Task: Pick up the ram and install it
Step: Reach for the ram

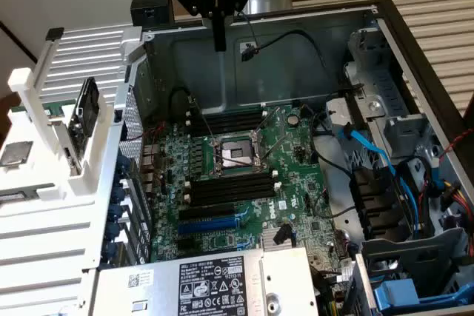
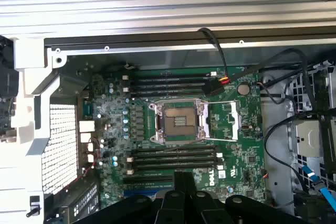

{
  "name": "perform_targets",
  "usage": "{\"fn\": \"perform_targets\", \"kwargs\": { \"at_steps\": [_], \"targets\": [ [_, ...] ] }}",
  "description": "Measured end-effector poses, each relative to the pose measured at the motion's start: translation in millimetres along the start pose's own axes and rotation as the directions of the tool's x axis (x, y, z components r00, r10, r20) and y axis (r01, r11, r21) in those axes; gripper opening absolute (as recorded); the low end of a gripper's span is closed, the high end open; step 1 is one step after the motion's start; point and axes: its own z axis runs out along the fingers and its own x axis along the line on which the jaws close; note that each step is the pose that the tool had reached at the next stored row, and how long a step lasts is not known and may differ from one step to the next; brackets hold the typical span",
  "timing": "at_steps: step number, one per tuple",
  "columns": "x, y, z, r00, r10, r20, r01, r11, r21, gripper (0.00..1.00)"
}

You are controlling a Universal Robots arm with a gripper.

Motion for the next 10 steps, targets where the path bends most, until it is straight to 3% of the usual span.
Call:
{"fn": "perform_targets", "kwargs": {
  "at_steps": [10],
  "targets": [
    [0.0,0.0,0.0,1.0,0.0,0.0,0.0,1.0,0.0001,0.1]
  ]
}}
